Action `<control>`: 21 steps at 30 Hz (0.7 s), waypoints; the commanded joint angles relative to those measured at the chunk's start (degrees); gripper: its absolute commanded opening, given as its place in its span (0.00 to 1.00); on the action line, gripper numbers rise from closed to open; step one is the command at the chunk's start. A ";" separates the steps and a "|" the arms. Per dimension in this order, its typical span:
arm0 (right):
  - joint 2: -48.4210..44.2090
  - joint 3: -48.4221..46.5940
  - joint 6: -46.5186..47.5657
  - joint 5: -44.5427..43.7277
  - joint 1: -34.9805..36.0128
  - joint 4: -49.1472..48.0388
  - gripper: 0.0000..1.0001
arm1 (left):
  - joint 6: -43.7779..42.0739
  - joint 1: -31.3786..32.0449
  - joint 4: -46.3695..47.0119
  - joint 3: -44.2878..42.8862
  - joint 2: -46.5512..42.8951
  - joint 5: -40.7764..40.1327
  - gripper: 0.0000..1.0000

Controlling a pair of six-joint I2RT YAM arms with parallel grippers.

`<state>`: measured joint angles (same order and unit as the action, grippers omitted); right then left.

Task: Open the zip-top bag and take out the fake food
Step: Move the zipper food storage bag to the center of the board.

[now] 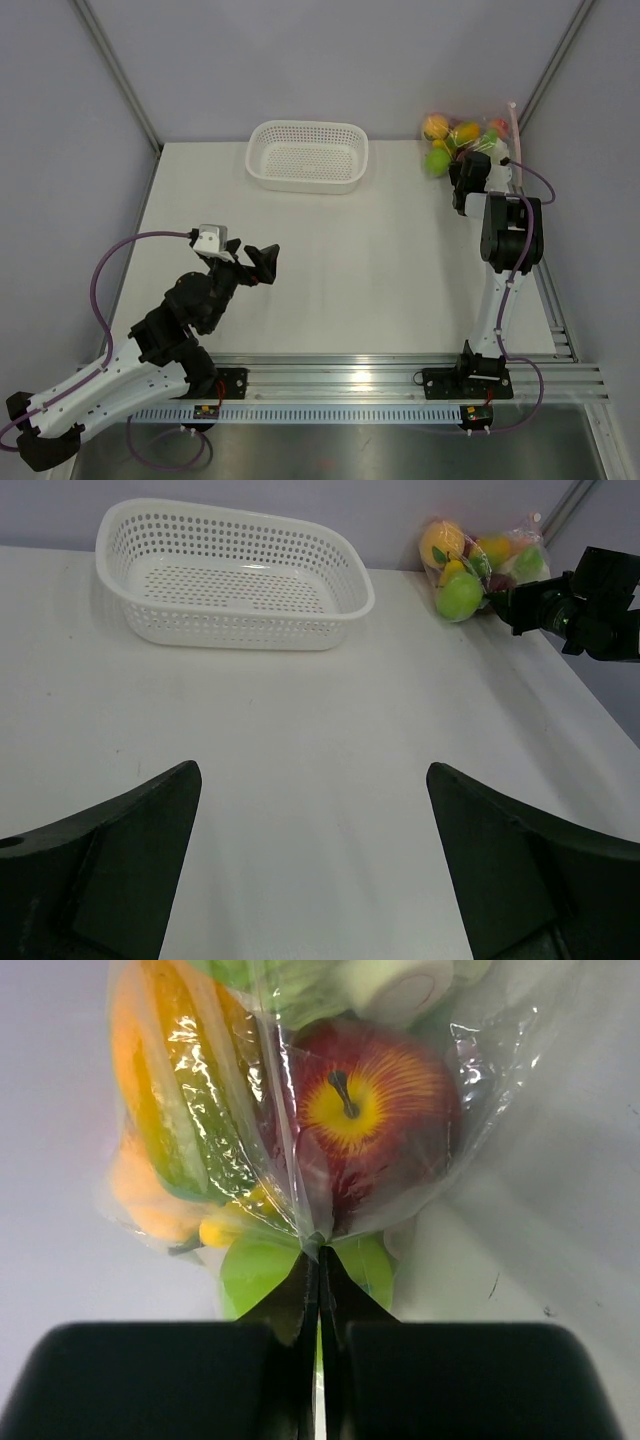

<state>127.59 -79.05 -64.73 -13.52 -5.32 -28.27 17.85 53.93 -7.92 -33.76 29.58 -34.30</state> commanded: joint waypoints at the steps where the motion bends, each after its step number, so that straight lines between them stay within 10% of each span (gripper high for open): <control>1: -1.28 0.29 -1.19 2.26 -0.39 -3.63 0.00 | 0.08 -0.14 1.68 -1.57 -0.23 1.26 0.99; 21: -20.53 20.49 -0.31 -0.45 7.41 -4.51 0.00 | 0.26 -0.14 1.68 -1.40 -1.54 1.08 0.99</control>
<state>112.55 -60.95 -65.73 -12.43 -0.78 -30.44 17.87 53.91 -7.90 -33.76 28.84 -34.22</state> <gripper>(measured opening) 0.010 0.988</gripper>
